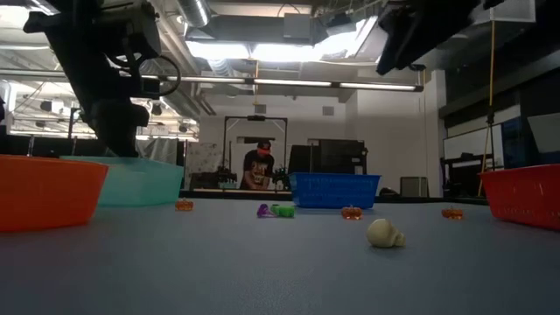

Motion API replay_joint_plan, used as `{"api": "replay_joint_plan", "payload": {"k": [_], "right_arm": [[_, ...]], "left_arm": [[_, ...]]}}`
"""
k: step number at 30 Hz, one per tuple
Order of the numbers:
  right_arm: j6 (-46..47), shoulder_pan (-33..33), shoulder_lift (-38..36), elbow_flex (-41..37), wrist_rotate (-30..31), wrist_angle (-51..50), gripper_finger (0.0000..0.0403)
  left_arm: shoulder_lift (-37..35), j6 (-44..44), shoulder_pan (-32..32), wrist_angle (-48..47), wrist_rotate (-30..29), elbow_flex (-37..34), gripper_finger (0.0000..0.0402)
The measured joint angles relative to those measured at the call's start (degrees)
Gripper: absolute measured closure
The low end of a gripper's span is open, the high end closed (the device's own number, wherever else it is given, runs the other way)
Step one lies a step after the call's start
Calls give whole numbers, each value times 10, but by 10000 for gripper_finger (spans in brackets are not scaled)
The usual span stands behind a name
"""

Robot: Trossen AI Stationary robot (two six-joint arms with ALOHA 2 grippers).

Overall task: Sort Halloween decoration
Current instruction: Put the orange pumpkin toy into the orange bowl

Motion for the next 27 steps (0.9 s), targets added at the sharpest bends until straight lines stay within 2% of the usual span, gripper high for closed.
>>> {"api": "replay_joint_plan", "payload": {"k": [4,13,18,27], "right_arm": [[-5,-39,6,0,-6,18,187],[-66,-86,72,0,-118,90,187],[-105,-84,129,0,-125,104,187],[-120,-84,237,0,-125,116,187]], "left_arm": [[0,0,0,0,0,0,209],[0,0,0,0,0,0,209],[0,0,0,0,0,0,209],[0,0,0,0,0,0,209]]}}
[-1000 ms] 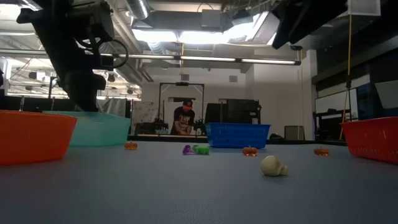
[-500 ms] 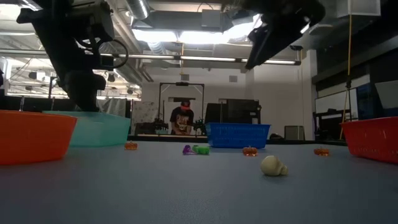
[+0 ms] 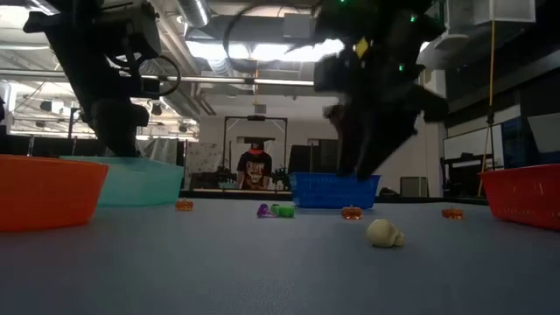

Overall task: Sort Halloween decoration
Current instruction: Put the orange pumpkin toy into the orange bowl

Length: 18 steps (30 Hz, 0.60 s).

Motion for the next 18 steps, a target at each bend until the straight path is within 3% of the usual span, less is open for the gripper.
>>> {"api": "replay_joint_plan", "payload": {"k": [9,18], "right_arm": [[-13,0,66,0,0,14,187],[-15,0,70,1,-6,15,187]], "left_arm": [[0,0,0,4,0,0,209],[0,0,0,5,0,0,209]]}}
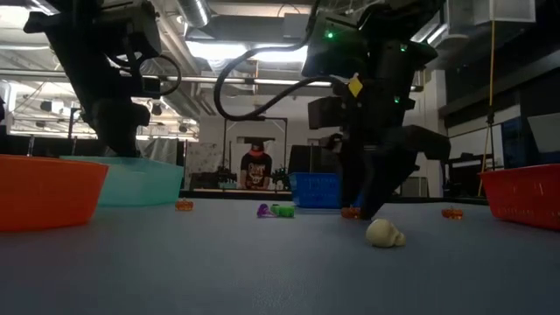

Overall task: Sort Halloween decoration
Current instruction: Put the orange pumpkin toy into the orange bowl

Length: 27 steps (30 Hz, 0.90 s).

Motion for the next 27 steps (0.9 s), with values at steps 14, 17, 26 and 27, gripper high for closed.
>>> {"api": "replay_joint_plan", "payload": {"k": [14,17,26,27], "right_arm": [[-11,0,1,-1,-26,0,267],[-13,0,1,-1,-26,1,285],[-13,0,1,-1,-25,10,298],[-13,0,1,-1,-25,11,298]], "left_arm": [[0,0,0,1,0,0,209],[0,0,0,1,0,0,209],[0,0,0,1,0,0,209],[0,0,0,1,0,0,209]]}}
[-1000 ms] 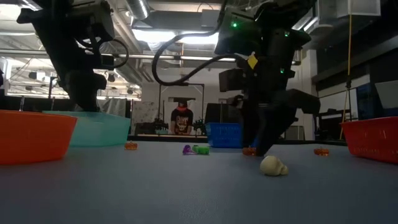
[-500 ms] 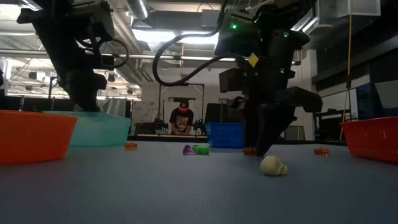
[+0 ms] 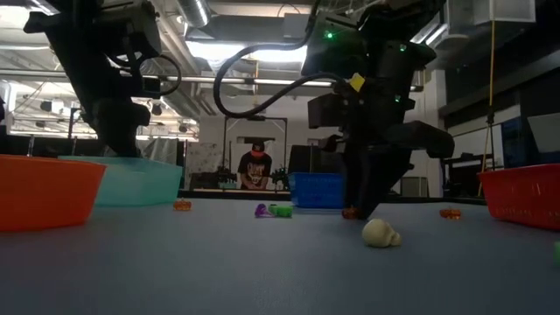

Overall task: Sort Halloween decoration
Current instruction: Put the orange pumpkin toy into the orange bowl

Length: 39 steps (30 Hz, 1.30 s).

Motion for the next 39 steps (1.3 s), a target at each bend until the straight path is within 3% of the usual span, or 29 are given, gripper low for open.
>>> {"api": "replay_joint_plan", "payload": {"k": [12,27,35,39], "right_arm": [[1,0,2,0,-28,67,299],[6,0,2,0,-55,338,299],[18,0,2,1,-55,474,299],[20,0,3,33,-72,481,299]], "left_arm": [[0,0,0,9,0,0,209],[0,4,0,22,0,3,209],[0,51,0,7,15,74,209],[0,79,0,-18,14,128,209]]}}
